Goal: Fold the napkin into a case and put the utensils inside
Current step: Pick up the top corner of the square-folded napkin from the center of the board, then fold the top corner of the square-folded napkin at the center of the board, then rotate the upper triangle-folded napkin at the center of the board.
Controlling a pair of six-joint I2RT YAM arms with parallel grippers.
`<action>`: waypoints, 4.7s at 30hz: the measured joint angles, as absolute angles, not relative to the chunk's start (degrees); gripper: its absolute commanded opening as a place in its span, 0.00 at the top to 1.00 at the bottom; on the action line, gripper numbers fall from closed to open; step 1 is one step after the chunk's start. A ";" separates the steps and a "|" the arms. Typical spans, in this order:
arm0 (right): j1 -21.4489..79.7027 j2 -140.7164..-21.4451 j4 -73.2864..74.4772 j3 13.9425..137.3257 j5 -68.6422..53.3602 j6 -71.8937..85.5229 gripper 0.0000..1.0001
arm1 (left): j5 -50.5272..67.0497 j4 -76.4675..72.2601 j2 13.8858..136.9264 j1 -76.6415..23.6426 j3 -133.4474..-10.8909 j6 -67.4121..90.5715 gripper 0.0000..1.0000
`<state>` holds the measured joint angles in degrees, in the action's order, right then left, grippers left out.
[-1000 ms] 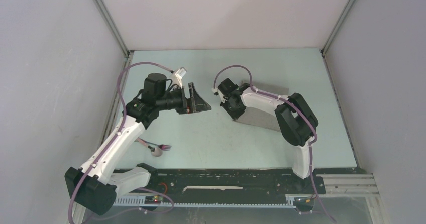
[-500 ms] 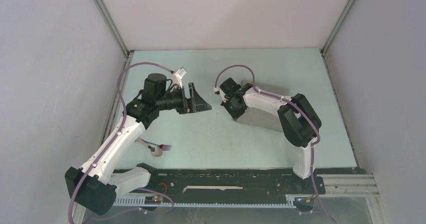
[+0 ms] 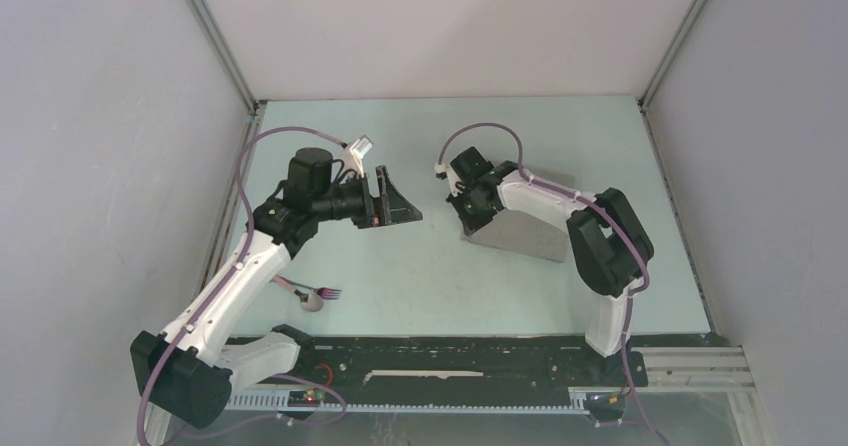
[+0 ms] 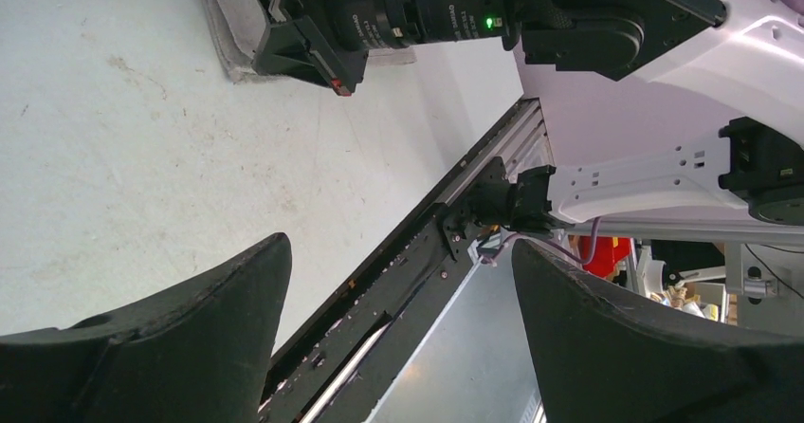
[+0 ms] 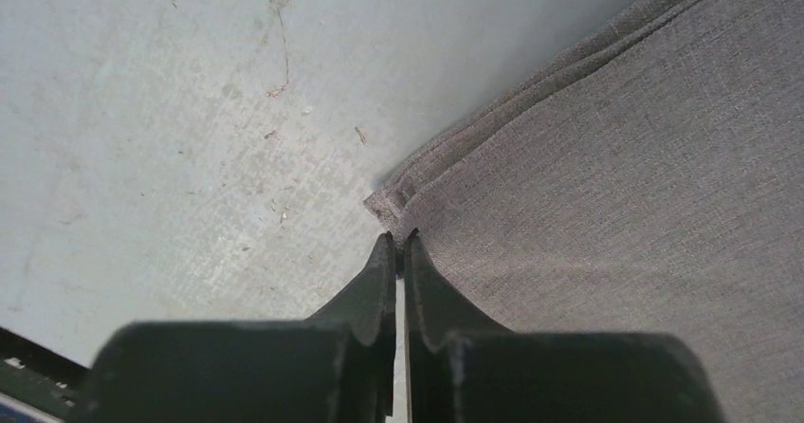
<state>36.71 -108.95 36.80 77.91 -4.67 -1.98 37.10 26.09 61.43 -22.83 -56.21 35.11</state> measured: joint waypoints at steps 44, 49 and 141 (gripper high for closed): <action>-6.68 -109.14 25.30 76.71 -20.21 8.29 1.00 | 39.51 23.20 65.52 -22.83 -56.21 37.54 0.07; -7.05 -111.31 25.45 80.27 -19.64 8.23 1.00 | 39.68 23.11 65.52 -22.83 -56.07 37.54 0.07; 2.35 -135.76 -27.97 83.77 -52.77 58.15 0.25 | 33.56 9.96 73.97 -32.99 -46.54 46.02 0.08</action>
<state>2.35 -135.76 -27.97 83.77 -52.77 58.15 33.56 9.96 73.97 -32.99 -46.54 46.02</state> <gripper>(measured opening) 0.749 0.922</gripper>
